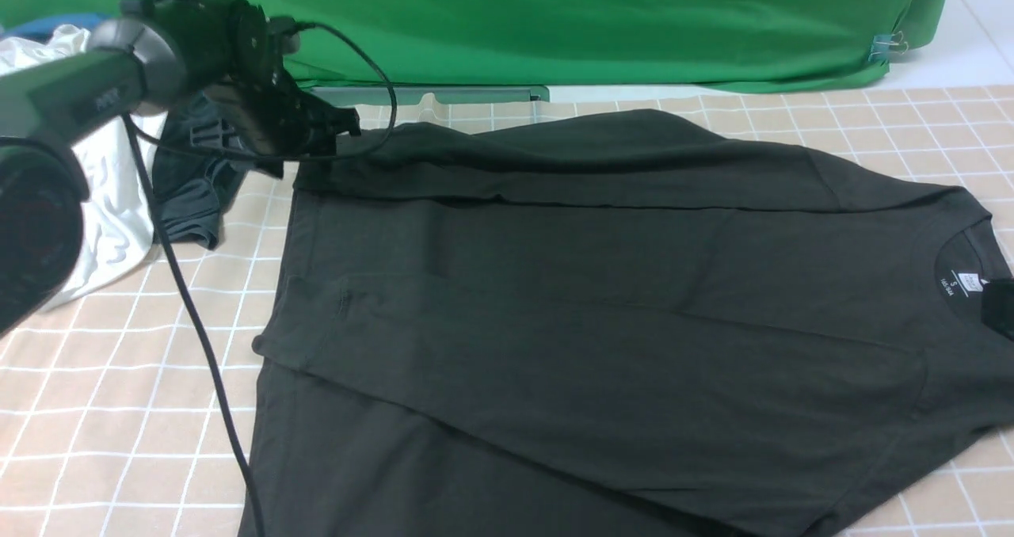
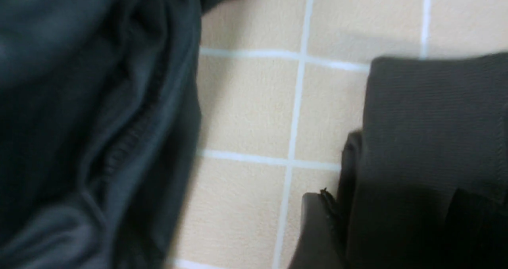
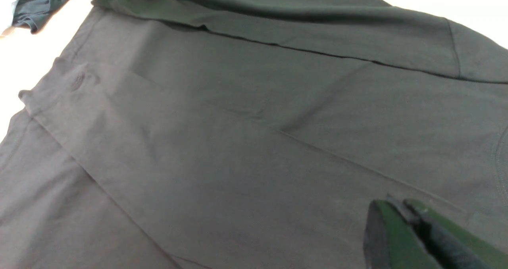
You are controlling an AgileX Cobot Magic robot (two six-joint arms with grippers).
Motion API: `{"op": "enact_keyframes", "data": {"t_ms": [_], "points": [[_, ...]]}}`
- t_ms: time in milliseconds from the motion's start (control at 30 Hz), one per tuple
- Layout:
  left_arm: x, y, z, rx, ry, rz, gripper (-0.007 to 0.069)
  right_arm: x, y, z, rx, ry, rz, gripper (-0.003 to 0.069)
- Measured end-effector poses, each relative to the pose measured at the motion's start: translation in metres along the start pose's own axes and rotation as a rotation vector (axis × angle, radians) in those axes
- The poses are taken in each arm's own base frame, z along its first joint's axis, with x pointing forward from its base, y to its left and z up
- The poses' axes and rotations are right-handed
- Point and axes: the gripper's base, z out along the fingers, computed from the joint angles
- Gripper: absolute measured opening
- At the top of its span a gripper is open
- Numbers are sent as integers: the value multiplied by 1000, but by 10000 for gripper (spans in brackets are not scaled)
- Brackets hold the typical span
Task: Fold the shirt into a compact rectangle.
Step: 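Grab the top left corner of the dark shirt with the left gripper, then fold the left side of the dark shirt inward over its body with the left gripper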
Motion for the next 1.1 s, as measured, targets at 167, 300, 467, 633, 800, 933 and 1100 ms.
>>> {"op": "enact_keyframes", "data": {"t_ms": [167,300,467,633,800,933,1100], "points": [[1,-1,4,10,6,-10,385,0,0,0,0,0,0,71],[1,-1,3,10,14,18,183,0,0,0,0,0,0,71],[-6,-1,-7,-5,9,61,36,0,0,0,0,0,0,71],[-15,-1,-22,-6,-26,83,36,0,0,0,0,0,0,71],[-14,-3,-23,9,2,115,37,0,0,0,0,0,0,71],[-10,-4,-26,26,45,111,37,0,0,0,0,0,0,71],[-9,-5,-51,33,99,121,37,0,0,0,0,0,0,71]]}}
